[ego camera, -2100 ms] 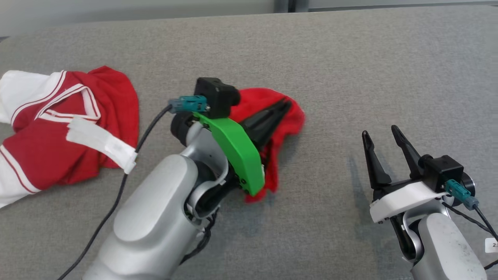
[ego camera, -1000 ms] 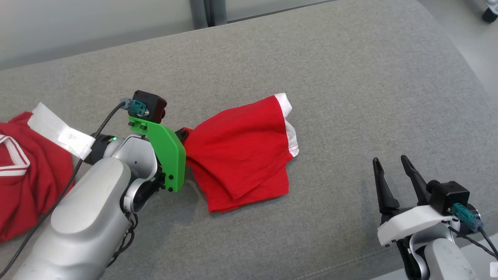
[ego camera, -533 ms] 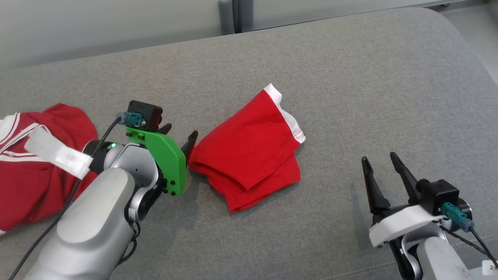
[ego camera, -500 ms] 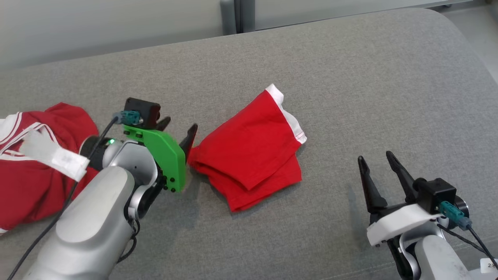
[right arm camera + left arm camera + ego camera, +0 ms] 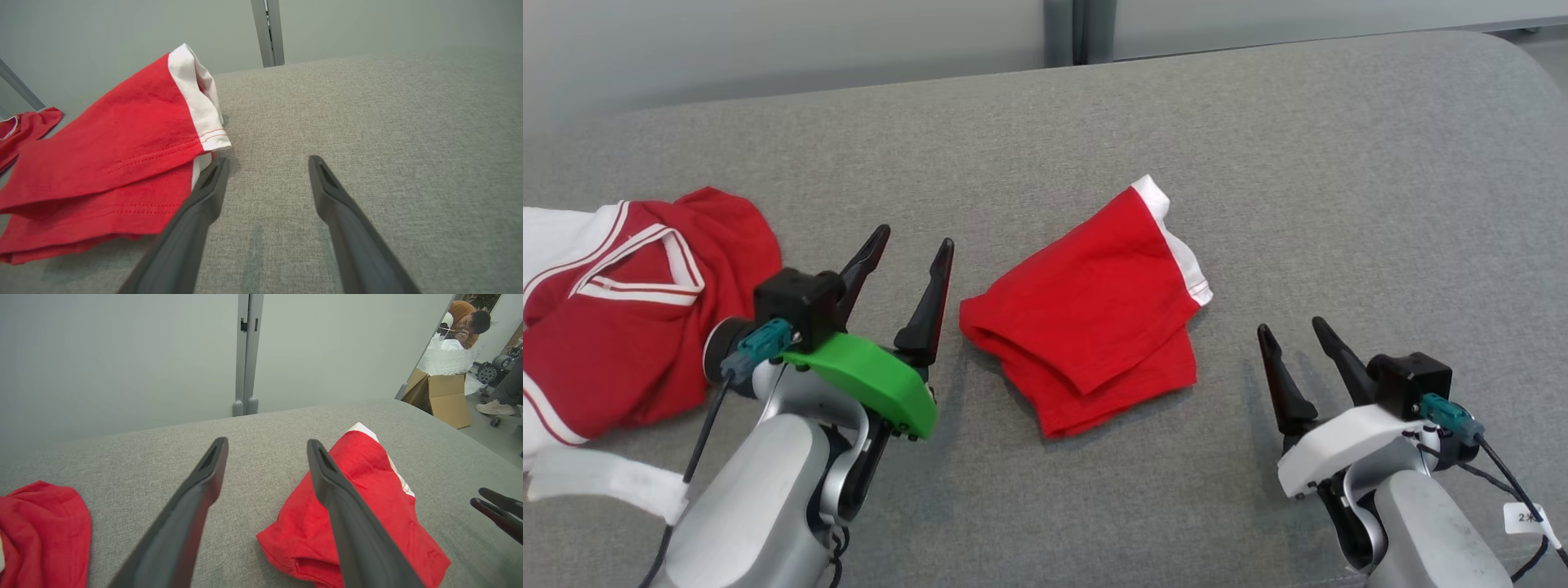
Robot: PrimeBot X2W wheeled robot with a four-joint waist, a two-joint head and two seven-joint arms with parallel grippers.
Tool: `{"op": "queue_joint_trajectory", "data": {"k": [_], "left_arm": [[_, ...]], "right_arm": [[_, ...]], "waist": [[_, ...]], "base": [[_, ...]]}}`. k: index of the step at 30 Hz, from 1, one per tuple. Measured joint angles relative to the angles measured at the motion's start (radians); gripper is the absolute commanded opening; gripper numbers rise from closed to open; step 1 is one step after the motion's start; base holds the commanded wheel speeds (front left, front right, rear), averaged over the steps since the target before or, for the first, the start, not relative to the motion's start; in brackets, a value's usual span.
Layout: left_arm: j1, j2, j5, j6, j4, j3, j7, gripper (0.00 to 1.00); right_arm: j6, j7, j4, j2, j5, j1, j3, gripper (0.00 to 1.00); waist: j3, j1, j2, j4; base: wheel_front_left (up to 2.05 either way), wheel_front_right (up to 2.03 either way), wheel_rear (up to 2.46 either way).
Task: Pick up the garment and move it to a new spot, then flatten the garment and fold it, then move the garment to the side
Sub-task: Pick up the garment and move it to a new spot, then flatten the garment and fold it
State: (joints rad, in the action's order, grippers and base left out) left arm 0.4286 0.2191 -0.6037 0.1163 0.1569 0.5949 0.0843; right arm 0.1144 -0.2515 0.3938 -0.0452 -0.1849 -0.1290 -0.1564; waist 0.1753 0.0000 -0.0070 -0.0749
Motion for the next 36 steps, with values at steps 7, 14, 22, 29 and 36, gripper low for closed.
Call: {"op": "queue_joint_trajectory", "data": {"k": [7,14,22,29,36], "left_arm": [[-0.121,-0.007,0.001,0.007,-0.004,-0.063,0.074,1.00],[-0.182,-0.005,0.009,0.008,-0.003,-0.131,0.108,1.00],[-0.186,-0.011,0.035,0.008,-0.029,-0.146,0.111,1.00],[-0.193,-0.011,0.056,0.008,-0.038,-0.174,0.112,1.00],[-0.215,-0.017,0.074,0.008,-0.049,-0.176,0.111,1.00]], "right_arm": [[0.000,0.003,0.050,-0.001,-0.028,-0.078,0.000,1.00],[0.009,0.003,0.119,-0.003,-0.049,-0.115,-0.006,1.00],[0.009,0.006,0.194,-0.008,-0.052,-0.177,-0.016,1.00],[0.009,0.006,0.249,-0.011,-0.058,-0.199,-0.027,0.98],[0.009,0.006,0.287,-0.013,-0.062,-0.218,-0.060,1.00]], "waist": [[0.008,0.0000,0.0000,0.059],[0.024,0.0000,0.0000,0.104],[0.051,0.0000,0.0000,0.122],[0.060,0.0000,0.0000,0.122],[0.063,0.0000,0.0000,0.118]], "base": [[0.00,0.00,0.00],[0.00,0.00,0.00],[0.00,0.00,0.00],[0.00,0.00,0.00],[0.00,0.00,0.00]]}}
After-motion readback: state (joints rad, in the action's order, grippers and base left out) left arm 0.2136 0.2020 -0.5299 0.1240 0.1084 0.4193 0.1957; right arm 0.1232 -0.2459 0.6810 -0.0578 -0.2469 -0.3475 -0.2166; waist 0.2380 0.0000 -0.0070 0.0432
